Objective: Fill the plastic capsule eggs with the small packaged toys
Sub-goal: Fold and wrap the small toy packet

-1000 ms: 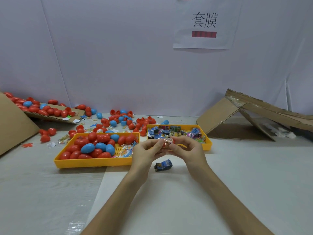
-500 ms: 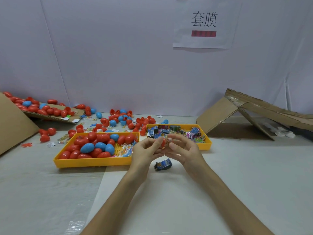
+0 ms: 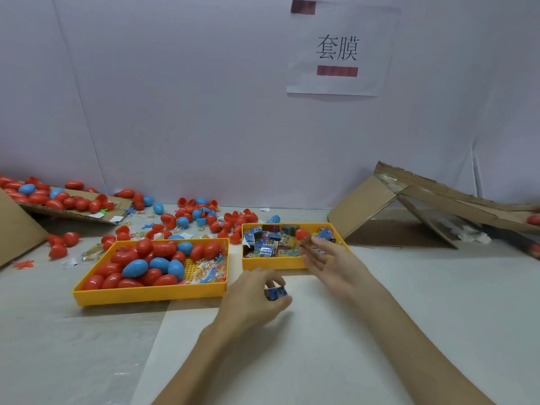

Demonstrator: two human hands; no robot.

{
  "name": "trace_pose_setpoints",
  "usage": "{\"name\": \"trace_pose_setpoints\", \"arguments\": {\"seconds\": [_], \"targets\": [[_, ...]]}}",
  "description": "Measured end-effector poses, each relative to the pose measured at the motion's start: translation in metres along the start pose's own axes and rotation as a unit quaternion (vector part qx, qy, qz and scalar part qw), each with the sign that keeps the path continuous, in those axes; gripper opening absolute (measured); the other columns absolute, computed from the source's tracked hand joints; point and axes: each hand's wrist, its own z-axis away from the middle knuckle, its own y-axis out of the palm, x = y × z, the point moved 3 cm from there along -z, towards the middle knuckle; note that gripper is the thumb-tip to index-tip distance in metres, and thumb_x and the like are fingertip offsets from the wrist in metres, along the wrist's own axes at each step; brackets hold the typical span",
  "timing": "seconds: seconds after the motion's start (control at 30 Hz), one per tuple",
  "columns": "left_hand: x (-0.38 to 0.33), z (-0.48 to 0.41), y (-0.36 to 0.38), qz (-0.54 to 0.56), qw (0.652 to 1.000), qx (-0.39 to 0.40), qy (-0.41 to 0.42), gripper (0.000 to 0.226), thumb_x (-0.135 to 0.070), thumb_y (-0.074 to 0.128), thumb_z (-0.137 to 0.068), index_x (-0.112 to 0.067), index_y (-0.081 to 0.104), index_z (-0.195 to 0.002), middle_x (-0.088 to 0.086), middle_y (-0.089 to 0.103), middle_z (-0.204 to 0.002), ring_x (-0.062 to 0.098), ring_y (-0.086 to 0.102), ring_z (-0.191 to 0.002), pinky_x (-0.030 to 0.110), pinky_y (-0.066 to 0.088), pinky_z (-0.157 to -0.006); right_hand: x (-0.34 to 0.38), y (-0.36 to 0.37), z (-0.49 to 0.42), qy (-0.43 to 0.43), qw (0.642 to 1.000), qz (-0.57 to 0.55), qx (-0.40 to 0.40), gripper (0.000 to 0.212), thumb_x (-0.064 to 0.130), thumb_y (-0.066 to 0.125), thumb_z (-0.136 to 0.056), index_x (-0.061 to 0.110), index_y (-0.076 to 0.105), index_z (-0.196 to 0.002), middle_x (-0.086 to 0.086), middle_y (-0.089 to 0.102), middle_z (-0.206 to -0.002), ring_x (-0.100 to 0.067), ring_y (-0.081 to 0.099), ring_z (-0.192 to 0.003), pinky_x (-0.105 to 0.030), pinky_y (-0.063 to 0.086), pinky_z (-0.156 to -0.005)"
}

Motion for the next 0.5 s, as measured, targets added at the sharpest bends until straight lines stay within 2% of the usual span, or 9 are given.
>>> {"name": "trace_pose_setpoints", "arguments": {"seconds": [0.07, 0.1, 0.2, 0.27, 0.3, 0.33, 0.37, 0.43, 0.5], "targets": [[0.001, -0.001, -0.001, 0.018, 0.999, 0.029, 0.007, 0.029, -0.044, 0.072, -0.085, -0.038, 0.07, -0.114, -0.021, 0.057, -0.101, 0.001, 0.06, -0.089, 0.025, 0.055, -0.083, 0.028, 0.003, -0.004, 0.005, 1.0, 0.018, 0.002, 0.02, 0.005, 0.062, -0.095, -0.003, 0.064, -0.113, -0.02, 0.074, -0.099, -0.023, 0.074, -0.088, -0.028, 0.063, -0.074], [0.001, -0.002, 0.0, 0.023, 0.998, 0.048, 0.014, 0.032, -0.039, 0.072, -0.086, -0.037, 0.07, -0.117, -0.021, 0.056, -0.104, 0.0, 0.06, -0.091, 0.021, 0.053, -0.082, 0.05, 0.005, -0.006, -0.018, 1.0, -0.001, 0.008, 0.017, 0.004, 0.058, -0.098, -0.004, 0.063, -0.112, -0.019, 0.074, -0.097, -0.023, 0.074, -0.085, -0.029, 0.063, -0.073], [0.004, -0.003, 0.003, 0.023, 0.997, 0.062, 0.035, 0.04, -0.021, 0.071, -0.087, -0.036, 0.068, -0.124, -0.022, 0.053, -0.11, 0.001, 0.057, -0.101, 0.008, 0.041, -0.079, 0.131, 0.003, -0.012, -0.152, 0.973, -0.174, 0.01, 0.02, 0.011, 0.047, -0.104, 0.0, 0.063, -0.104, -0.015, 0.075, -0.09, -0.023, 0.074, -0.08, -0.034, 0.063, -0.07], [0.005, -0.004, 0.004, 0.038, 0.998, 0.043, 0.034, 0.043, -0.016, 0.071, -0.087, -0.035, 0.066, -0.125, -0.019, 0.057, -0.109, 0.001, 0.058, -0.097, 0.005, 0.042, -0.077, 0.166, -0.006, -0.016, -0.19, 0.955, -0.225, -0.032, 0.026, 0.022, 0.045, -0.107, -0.001, 0.054, -0.113, -0.021, 0.069, -0.11, -0.03, 0.072, -0.094, -0.041, 0.059, -0.076], [0.006, -0.004, 0.004, 0.045, 0.998, 0.035, 0.032, 0.044, -0.015, 0.072, -0.087, -0.035, 0.065, -0.126, -0.017, 0.059, -0.107, 0.001, 0.058, -0.095, 0.006, 0.044, -0.077, 0.17, -0.011, -0.018, -0.191, 0.959, -0.2, -0.057, 0.028, 0.025, 0.043, -0.108, 0.0, 0.048, -0.12, -0.023, 0.064, -0.119, -0.031, 0.07, -0.096, -0.041, 0.057, -0.079], [0.006, -0.004, 0.004, 0.047, 0.998, 0.028, 0.03, 0.045, -0.014, 0.073, -0.087, -0.034, 0.063, -0.126, -0.016, 0.06, -0.105, 0.002, 0.058, -0.095, 0.007, 0.045, -0.079, 0.166, -0.016, -0.02, -0.188, 0.968, -0.144, -0.084, 0.026, 0.024, 0.041, -0.108, 0.003, 0.046, -0.123, -0.021, 0.063, -0.118, -0.029, 0.069, -0.094, -0.038, 0.057, -0.079], [0.007, -0.004, 0.004, 0.049, 0.998, 0.02, 0.028, 0.046, -0.014, 0.074, -0.087, -0.033, 0.062, -0.127, -0.016, 0.06, -0.103, 0.003, 0.058, -0.096, 0.009, 0.047, -0.08, 0.155, -0.019, -0.023, -0.185, 0.975, -0.073, -0.102, 0.022, 0.021, 0.041, -0.108, 0.005, 0.049, -0.121, -0.018, 0.065, -0.111, -0.025, 0.069, -0.087, -0.034, 0.056, -0.075], [0.008, -0.005, 0.004, 0.063, 0.998, 0.001, 0.023, 0.046, -0.012, 0.076, -0.085, -0.032, 0.063, -0.125, -0.016, 0.061, -0.1, 0.003, 0.059, -0.094, 0.008, 0.047, -0.077, 0.119, -0.02, -0.023, -0.178, 0.976, 0.07, -0.108, 0.017, 0.016, 0.047, -0.104, 0.006, 0.061, -0.103, -0.009, 0.068, -0.087, -0.016, 0.067, -0.067, -0.025, 0.055, -0.059], [0.008, -0.005, 0.004, 0.078, 0.997, -0.013, 0.018, 0.045, -0.01, 0.077, -0.084, -0.03, 0.064, -0.122, -0.016, 0.061, -0.097, 0.002, 0.06, -0.091, 0.008, 0.048, -0.074, 0.08, -0.019, -0.018, -0.181, 0.953, 0.22, -0.103, 0.02, 0.015, 0.054, -0.101, 0.007, 0.067, -0.088, -0.007, 0.066, -0.072, -0.012, 0.059, -0.052, -0.022, 0.05, -0.049]]}}
